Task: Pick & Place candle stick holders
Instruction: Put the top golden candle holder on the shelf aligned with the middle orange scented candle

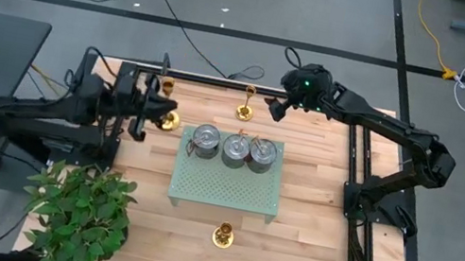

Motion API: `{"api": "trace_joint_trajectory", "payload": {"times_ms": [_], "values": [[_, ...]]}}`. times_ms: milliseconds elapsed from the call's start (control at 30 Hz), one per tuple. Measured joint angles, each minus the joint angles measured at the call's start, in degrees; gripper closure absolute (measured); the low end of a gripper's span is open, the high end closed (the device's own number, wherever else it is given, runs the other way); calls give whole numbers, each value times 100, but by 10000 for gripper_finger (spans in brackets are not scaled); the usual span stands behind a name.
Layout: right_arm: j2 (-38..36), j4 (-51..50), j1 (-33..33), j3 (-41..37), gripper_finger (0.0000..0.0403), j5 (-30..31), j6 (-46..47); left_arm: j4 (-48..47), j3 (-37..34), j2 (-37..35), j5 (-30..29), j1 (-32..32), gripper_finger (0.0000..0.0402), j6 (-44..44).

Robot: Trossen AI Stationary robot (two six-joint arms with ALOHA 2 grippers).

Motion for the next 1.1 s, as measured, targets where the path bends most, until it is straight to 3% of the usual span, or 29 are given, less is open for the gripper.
{"api": "trace_joint_trajectory", "payload": {"times_ms": [300,633,800,1100], "values": [[-4,583,-1,0,3,-276,30,1767,-868,453,-711,-1451,391,465],[-4,958,0,0,3,-1113,167,3443,-981,1943,-1548,-2729,391,1189],[-4,982,0,0,3,-1111,282,4389,-981,2865,-1995,-3083,391,1399],[-4,979,0,0,3,-1109,295,6162,-849,4410,-2061,-3241,391,1526]]}}
